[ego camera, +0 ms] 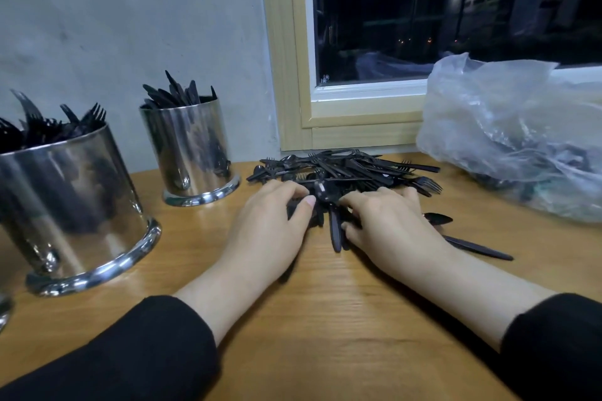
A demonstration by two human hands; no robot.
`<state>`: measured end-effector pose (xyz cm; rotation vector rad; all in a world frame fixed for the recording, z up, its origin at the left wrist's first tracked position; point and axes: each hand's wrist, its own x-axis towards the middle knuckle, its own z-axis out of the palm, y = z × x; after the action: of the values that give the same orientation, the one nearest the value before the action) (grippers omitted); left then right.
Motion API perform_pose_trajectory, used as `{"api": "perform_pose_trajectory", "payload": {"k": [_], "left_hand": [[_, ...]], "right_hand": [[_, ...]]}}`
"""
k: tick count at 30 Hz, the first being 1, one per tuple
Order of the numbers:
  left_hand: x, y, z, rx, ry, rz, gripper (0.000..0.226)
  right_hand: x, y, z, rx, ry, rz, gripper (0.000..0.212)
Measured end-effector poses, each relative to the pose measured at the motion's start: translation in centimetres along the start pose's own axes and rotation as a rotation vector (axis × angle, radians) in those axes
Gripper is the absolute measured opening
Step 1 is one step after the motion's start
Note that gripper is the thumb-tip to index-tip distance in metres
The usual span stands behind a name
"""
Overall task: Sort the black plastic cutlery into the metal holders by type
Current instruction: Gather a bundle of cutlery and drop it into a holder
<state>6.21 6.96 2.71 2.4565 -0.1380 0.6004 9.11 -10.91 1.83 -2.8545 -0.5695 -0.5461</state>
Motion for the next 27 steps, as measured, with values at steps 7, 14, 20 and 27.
{"api": "perform_pose_trajectory", "payload": {"k": [7, 14, 20, 27], "left_hand": [[0.2, 0.0, -0.5, -0.138, 0.131, -0.048, 0.039], [-0.3, 1.3, 0.1, -0.757, -0.049, -0.334, 0.04], [-0.6, 2.0, 0.0, -1.241, -0.094, -0.361, 0.024], [-1.0, 2.9, -0.8, -1.208, -0.014, -0.363, 0.021]], "right_hand": [[0.0, 1.4, 0.1, 0.244, 0.257, -0.006, 0.017], [-0.9, -0.9, -0.7, 0.538, 0.39, -0.128, 0.022], [-1.6, -2.2, -0.8, 0.57, 0.298, -0.2, 0.025], [-2.0, -0.3, -2.3, 0.455, 0.266, -0.277, 0.027]]}}
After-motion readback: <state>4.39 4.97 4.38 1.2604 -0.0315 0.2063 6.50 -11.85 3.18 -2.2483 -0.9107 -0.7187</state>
